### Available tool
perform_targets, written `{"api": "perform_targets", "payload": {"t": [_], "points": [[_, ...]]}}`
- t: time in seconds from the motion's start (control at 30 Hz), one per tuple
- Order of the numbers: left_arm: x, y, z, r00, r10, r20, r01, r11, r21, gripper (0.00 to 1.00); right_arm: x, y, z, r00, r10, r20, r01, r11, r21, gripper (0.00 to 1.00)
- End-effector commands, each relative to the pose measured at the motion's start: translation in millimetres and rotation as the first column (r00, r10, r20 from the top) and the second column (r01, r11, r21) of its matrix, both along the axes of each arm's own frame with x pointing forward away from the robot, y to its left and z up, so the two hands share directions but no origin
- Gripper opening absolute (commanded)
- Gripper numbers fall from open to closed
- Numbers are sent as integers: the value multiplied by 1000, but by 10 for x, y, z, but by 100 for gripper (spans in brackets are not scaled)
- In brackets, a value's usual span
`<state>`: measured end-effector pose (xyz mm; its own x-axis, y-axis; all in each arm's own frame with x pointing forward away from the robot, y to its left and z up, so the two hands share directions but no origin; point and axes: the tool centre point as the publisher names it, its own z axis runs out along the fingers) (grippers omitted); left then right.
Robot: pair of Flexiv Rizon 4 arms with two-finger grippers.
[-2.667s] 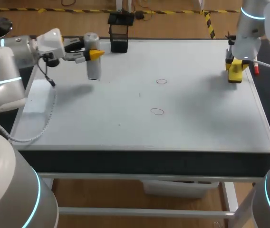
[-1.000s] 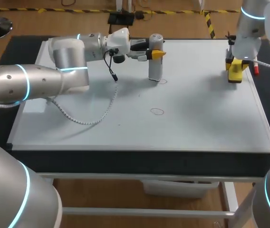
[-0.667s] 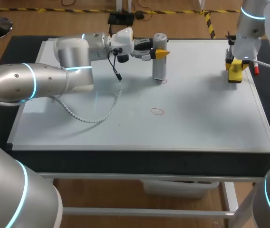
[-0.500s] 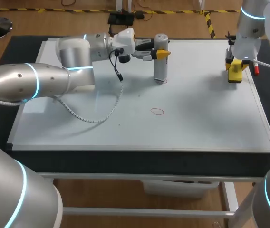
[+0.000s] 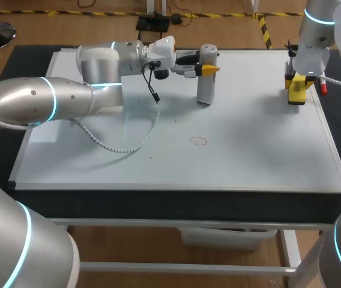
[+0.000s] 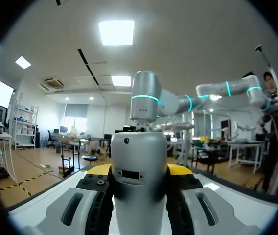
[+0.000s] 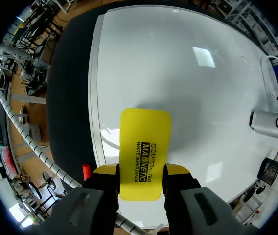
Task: Pick up the inspection probe, press it on each red-marked spot on the whiteboard one by one, put down the probe, pick up the eraser, and wipe off all the red marks.
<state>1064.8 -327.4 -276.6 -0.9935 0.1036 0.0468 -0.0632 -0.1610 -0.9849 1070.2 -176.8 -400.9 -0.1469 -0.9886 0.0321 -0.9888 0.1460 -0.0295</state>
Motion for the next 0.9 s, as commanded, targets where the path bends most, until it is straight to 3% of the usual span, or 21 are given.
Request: {"api": "perform_targets", "payload": {"t": [0.03,0.33,0.9], "points": [[39,-9,-55,1000,-14,-1,14,1000,3,0,7,-9,9,1000,3,-1,-3,1000,-2,0],[-6,13,-86,1000,-14,0,14,998,62,0,7,-9,9,1000,3,-1,-3,1000,-2,0],[-27,28,-66,1000,-19,10,19,997,72,0,7,-9,9,1000,3,-1,-3,1000,-2,0]]}}
